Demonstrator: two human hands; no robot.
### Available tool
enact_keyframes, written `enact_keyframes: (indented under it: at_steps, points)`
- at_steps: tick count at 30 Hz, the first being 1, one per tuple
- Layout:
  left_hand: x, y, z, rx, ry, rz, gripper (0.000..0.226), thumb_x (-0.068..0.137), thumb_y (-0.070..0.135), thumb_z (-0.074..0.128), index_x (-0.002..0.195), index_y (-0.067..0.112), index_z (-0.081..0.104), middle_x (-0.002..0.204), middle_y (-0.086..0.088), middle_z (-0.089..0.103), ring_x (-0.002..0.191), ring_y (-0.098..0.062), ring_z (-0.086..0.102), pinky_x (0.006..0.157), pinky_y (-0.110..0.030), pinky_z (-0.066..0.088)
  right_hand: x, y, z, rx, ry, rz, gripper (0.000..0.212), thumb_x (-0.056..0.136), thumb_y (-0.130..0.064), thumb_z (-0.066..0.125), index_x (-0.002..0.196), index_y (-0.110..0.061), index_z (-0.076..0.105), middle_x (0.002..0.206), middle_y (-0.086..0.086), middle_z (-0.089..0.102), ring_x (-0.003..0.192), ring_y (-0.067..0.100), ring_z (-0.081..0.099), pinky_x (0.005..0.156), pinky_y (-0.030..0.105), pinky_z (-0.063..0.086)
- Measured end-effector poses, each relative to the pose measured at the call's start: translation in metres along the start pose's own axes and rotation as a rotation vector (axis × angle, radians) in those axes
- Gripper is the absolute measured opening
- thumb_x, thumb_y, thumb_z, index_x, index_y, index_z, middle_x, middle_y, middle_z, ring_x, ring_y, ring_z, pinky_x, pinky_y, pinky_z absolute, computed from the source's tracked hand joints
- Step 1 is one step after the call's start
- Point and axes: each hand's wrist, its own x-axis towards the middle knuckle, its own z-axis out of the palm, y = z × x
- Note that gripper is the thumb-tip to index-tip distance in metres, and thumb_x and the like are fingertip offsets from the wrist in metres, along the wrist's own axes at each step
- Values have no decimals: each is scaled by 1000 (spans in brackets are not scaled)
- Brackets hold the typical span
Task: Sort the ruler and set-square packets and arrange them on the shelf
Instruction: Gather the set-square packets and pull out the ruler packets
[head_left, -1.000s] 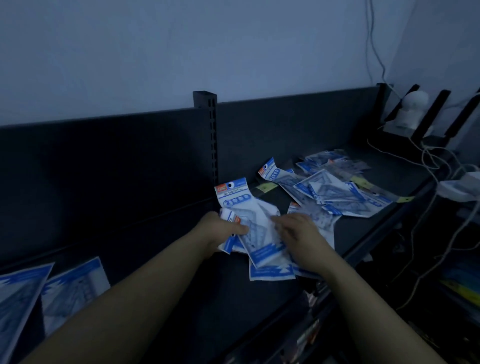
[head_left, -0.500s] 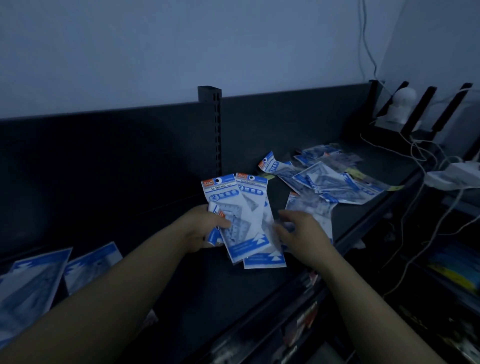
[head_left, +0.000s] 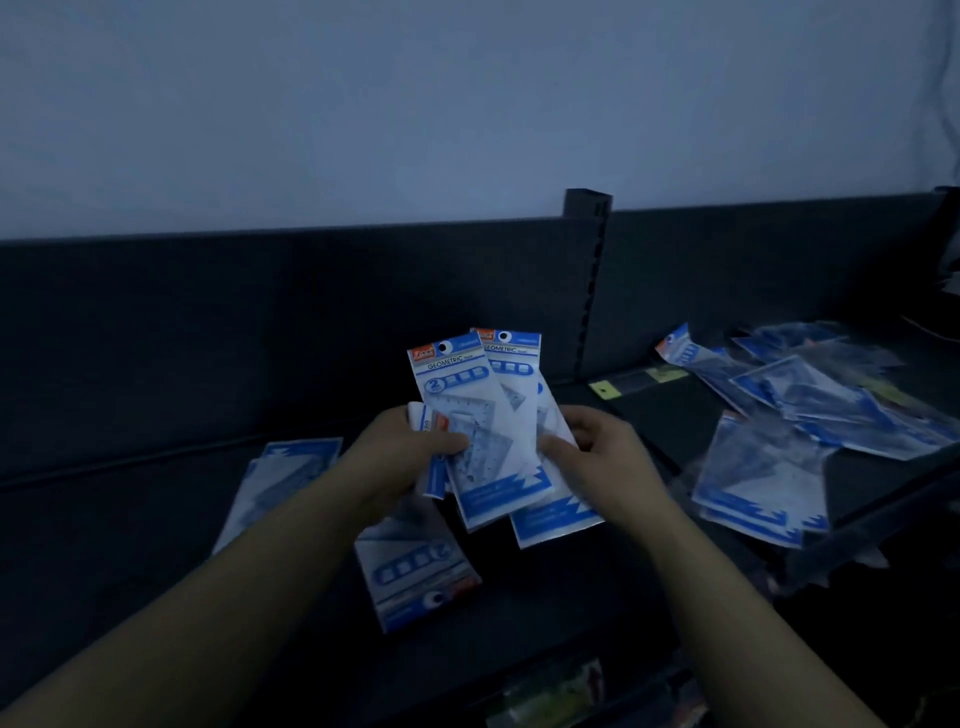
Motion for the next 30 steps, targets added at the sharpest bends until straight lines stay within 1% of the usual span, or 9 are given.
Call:
enact_keyframes:
  at_steps: [3,8,13,15,16,18,21,25,30]
  points:
    - [-14,-9,-39,47,102,12,14,82,2,71,90,11,64,92,-8,70,77,-20,67,68,-33,54,3,-4,34,0,-57,-17,13,89,-15,62,101,-20,66,90,-2,73,75,12,71,65,34,59]
    - [-38,-20,-89,118,186,7,11,83,6,71,90,13,65,92,-5,69,79,-18,65,69,-31,52,5,-10,85,-26,-149,-52,16,90,-14,62,105,-20,62,89,-8,68,75,4,66,53,13,50]
    - [-52,-31,-116,572,301,20,17,82,21,72,76,20,57,81,2,63,68,-5,55,53,-19,39,4,-9,106,-240,-161,-105,17,91,-19,57,107,-14,61,94,-1,66,81,9,62,58,15,46]
    - [-56,-33,-120,819,348,-5,23,82,39,69,87,20,56,100,-3,59,83,-11,54,63,-22,42,4,-7,108,-394,-157,-152,17,91,-19,55,99,-5,62,90,2,63,84,16,60,60,16,42]
    - [-56,-33,-119,963,380,-17,37,82,47,66,102,18,55,113,-6,54,98,-18,51,73,-27,44,4,-7,108,-467,-155,-166,21,91,-20,55,103,-4,62,96,3,60,94,19,57,70,19,41]
    - [-56,-31,-114,1131,437,48,56,85,52,59,127,17,46,127,-8,44,115,-26,41,91,-35,39,2,-10,105,-562,-140,-165,40,92,-28,55,128,-11,54,122,4,52,119,19,45,92,23,37]
    - [-56,-16,-94,1192,461,247,59,89,52,53,137,19,41,134,-6,43,120,-26,39,96,-34,37,-1,-16,93,-585,-88,-227,53,93,-33,56,140,-13,43,142,3,45,129,16,39,103,22,31]
    - [-46,2,-57,1153,349,405,53,93,49,48,137,20,45,133,-3,48,120,-25,42,99,-34,39,-8,-16,62,-611,6,-270,50,93,-30,57,137,-10,47,140,4,48,128,17,41,106,23,30]
    - [-28,17,-1,1004,153,496,44,96,40,46,134,17,49,129,-5,53,119,-23,45,97,-33,41,-13,0,3,-663,143,-192,48,91,-28,60,133,-8,51,134,7,54,123,21,48,103,26,33]
